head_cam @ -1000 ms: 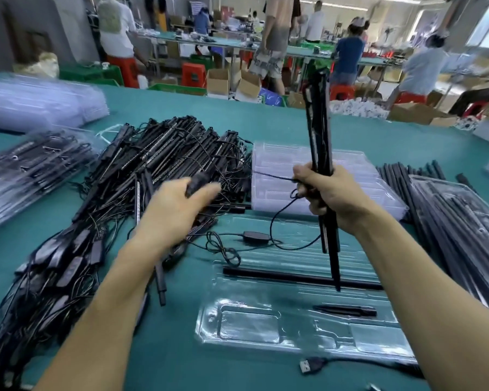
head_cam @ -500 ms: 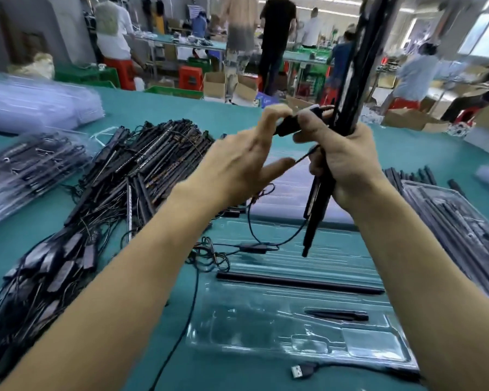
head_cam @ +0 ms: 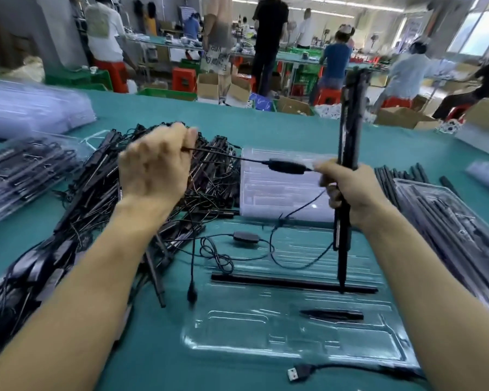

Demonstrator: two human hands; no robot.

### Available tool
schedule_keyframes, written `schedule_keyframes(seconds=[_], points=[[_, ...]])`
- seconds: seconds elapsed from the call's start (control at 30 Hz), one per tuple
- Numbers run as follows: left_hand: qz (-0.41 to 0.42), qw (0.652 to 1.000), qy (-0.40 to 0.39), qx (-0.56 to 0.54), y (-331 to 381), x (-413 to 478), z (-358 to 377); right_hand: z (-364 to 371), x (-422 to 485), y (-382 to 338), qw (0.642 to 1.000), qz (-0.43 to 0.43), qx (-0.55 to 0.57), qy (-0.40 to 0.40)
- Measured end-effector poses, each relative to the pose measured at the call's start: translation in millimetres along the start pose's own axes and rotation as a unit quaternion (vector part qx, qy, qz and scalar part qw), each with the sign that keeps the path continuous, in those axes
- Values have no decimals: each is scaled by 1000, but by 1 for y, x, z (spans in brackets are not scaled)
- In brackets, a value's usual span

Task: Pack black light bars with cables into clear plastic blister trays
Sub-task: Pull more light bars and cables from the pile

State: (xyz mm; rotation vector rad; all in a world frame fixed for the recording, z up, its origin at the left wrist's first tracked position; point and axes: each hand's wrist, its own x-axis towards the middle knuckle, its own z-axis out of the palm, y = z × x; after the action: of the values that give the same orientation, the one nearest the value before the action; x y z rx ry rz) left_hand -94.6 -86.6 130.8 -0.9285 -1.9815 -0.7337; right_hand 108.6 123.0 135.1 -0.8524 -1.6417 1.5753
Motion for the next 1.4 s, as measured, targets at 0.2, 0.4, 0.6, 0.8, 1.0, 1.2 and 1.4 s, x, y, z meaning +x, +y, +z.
schedule_keyframes(seconds=[0.2,0.4,0.6,0.8,1.0,1.2,1.4], points=[[107,994,-30,5,51,18,8,33,-23,1,958,-96,45,-267],[83,989,-103,-65,69,17,19,59,-32,-9,962,-148,-12,-228],[25,930,-267,-250,15,-34,25,52,-21,-2,978,-134,-99,-125],[-76,877,-385,-276,-44,-94,25,52,-9,-2,994,-98,0,-53],[-81,918,-313,-229,-58,-102,31,52,-6,-7,989,-137,-50,-10],[-24,971,-190,-140,-67,-73,13,32,-3,1,996,-68,-38,33],[-105,969,-216,-55,-78,-59,9,22,-11,9,996,-44,43,-57]])
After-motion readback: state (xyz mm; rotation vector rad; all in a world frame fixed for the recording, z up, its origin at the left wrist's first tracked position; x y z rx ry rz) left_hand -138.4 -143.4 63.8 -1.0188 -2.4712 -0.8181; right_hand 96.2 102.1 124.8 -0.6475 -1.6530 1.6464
